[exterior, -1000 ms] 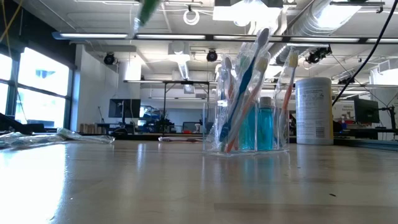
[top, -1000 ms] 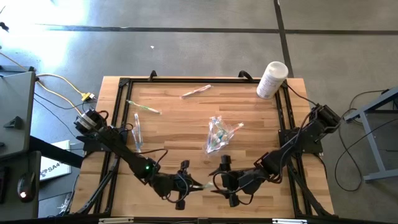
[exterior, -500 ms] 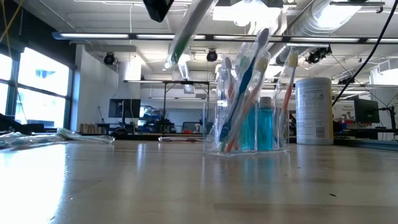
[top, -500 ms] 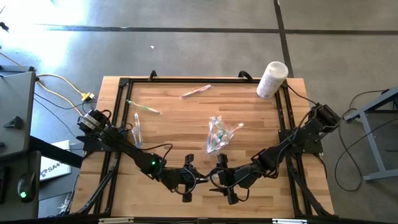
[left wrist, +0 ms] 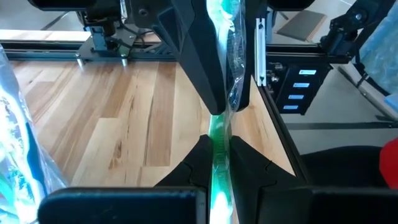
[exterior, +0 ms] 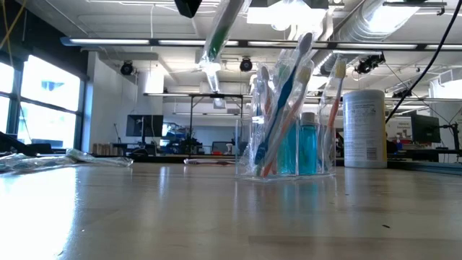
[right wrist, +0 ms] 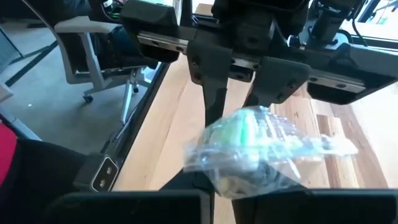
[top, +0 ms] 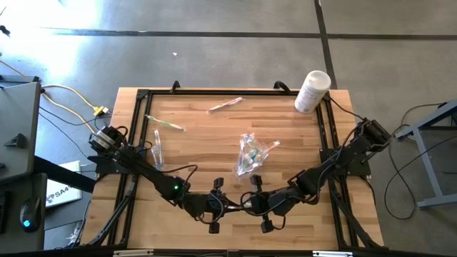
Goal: Pick & Place toothbrushing station
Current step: Put the green toothbrush into the transparent organizer
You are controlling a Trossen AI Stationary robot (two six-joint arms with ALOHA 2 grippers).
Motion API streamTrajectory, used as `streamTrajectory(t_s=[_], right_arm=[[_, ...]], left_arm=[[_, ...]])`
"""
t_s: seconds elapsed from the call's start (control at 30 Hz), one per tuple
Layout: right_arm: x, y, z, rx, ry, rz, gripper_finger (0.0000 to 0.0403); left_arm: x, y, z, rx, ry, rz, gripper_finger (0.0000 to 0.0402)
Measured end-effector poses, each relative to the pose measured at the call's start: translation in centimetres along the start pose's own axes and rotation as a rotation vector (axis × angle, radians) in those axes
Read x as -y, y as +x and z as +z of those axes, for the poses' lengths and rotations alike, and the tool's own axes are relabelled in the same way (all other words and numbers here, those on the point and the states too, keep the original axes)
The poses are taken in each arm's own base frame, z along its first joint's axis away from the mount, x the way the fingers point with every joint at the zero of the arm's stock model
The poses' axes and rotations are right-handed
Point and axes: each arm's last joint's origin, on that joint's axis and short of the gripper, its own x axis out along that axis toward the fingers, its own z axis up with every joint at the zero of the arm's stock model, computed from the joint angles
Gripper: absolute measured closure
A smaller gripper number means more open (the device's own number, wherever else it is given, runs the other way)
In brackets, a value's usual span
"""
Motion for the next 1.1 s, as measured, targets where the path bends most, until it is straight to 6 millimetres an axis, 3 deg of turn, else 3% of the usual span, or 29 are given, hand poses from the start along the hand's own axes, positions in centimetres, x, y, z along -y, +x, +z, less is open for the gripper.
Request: streamTrajectory(t_s=[0.23,0.43,0.7,0.93,1.1], right_arm=[[0.0,0.0,0.0,-0.003,0.001,0.007,0.0392],[-0.1,0.0,-0.3,-0.027,0.001,0.014,0.0393],[-1.2,-0.8,-2.5,-0.212,0.123,-0.03,0.0393],[-2.7,-2.8,-4.9,-0.354,0.201,-0.172,0.0392],[-2.3,-5.4,-5.5,-0.386,0.242,-0.333,0.0389]], left_arm=[[0.1,0.0,0.0,-0.011,0.004,-0.047,0.0348],[0.1,0.0,0.0,-0.012,0.006,-0.056,0.0283],[0.1,0.0,-0.3,-0.036,0.012,-0.053,0.02],[0.1,0.0,-0.5,-0.06,-0.003,-0.059,0.0188],[0.0,0.0,-0.6,-0.071,-0.004,-0.056,0.0187]])
